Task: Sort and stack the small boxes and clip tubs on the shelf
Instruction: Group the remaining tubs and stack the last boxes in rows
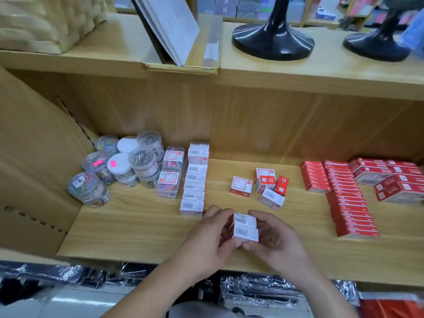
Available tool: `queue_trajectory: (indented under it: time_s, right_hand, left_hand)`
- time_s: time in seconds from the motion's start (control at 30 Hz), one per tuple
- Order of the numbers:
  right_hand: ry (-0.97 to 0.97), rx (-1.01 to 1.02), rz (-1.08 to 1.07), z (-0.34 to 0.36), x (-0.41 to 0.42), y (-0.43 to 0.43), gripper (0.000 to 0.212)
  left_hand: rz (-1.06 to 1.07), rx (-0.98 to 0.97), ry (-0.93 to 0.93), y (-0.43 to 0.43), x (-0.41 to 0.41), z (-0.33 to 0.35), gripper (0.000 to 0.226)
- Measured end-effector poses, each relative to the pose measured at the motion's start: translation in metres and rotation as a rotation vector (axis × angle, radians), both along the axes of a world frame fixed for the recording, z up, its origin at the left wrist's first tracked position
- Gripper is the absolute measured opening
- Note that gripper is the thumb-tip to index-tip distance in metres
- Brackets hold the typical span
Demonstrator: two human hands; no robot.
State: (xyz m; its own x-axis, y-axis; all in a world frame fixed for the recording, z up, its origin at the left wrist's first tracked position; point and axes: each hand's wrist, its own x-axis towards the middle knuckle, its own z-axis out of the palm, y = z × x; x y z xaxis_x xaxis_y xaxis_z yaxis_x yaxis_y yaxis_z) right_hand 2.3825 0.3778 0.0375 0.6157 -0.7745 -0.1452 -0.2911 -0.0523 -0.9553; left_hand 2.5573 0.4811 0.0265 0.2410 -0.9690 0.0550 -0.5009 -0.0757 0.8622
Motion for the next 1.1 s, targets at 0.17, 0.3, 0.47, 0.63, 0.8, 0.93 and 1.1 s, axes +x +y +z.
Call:
queue_trajectory:
  time_s: [0.17,0.3,0.47,0.63,0.8,0.93,1.1]
  right_hand:
    - [-0.038,-0.135,0.075,0.04,0.063,-0.013,0.059]
    - [0.01,-0.255,0.061,0.054,0.13,-0.026,0.051]
    - [0.079,-0.331,0.03,0.029,0.173,-0.03,0.06]
    - [0.139,-0.309,-0.08,0.017,0.175,-0.023,0.045]
    - [0.252,-0.376,0.052,0.009,0.18,-0.03,0.03]
    - [0.282,-0.414,0.1,0.008,0.18,-0.028,0.04]
    - [0.23,-0.361,0.117,0.02,0.174,-0.025,0.033]
  left_hand:
    - [0.218,-0.184,0.102,0.011,0.045,0.027,0.054]
    - [0.419,-0.171,-0.015,0.017,0.09,0.034,0.043]
    - [0.455,-0.17,-0.171,0.014,0.106,0.042,0.032]
    - [0.401,-0.002,-0.428,-0.006,0.124,0.048,0.031]
    - [0.306,0.158,-0.604,-0.026,0.126,0.054,0.013]
    - [0.323,0.143,-0.631,-0.033,0.13,0.044,0.018]
    - [0.301,0.109,-0.573,-0.031,0.128,0.044,0.014]
